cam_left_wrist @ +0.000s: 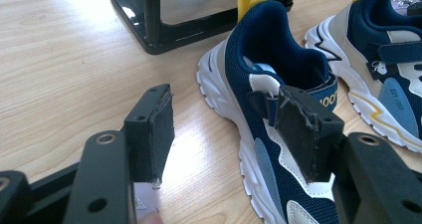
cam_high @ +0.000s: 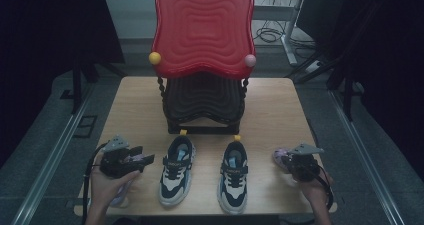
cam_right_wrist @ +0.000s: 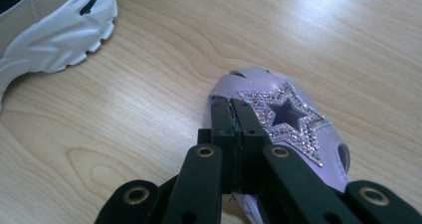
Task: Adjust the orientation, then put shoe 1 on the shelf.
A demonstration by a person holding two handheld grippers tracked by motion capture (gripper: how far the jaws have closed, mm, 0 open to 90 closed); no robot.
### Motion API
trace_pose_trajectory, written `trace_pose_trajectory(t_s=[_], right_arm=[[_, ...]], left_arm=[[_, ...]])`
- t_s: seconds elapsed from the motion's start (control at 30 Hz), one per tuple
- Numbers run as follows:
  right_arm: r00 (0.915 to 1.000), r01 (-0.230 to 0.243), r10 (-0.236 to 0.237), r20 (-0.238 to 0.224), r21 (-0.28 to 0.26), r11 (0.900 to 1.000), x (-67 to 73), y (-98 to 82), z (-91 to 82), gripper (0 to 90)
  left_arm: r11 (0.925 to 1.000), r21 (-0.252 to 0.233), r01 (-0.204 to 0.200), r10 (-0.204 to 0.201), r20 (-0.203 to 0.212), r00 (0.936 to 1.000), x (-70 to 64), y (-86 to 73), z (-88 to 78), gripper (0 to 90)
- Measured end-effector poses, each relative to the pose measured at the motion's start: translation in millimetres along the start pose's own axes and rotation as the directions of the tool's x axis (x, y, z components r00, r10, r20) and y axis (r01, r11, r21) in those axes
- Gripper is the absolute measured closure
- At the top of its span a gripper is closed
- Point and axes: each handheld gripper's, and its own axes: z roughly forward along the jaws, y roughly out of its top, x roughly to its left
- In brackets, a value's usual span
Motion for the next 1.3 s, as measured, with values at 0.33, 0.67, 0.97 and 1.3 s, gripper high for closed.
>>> trace_pose_trajectory(t_s=[0.33,0.67,0.97,1.3], right_arm=[[0.9989,-0.015,0.012,-0.046,-0.057,0.998,0.2,0.7,-7.1,89.1],[0.9946,-0.049,0.037,-0.097,-0.13,0.99,-7.5,-2.3,-18.2,86.7],[0.9852,-0.088,0.058,-0.162,-0.188,0.978,-15.5,-2.4,-28.9,74.2],[0.9822,-0.122,0.088,-0.166,-0.206,0.971,-22.0,-9.7,-35.8,68.6]], left_arm=[[1.0,-0.001,-0.005,0.005,-0.004,1.0,0.5,-0.4,-1.1,39.5],[1.0,-0.009,-0.002,0.001,-0.013,0.9999,3.2,-1.4,-5.7,39.4],[0.9998,-0.017,0.014,-0.015,-0.035,0.9993,7.6,-7.1,-16.3,38.9],[0.9978,-0.035,0.056,-0.058,-0.065,0.9961,22.2,-15.0,-33.7,38.8]])
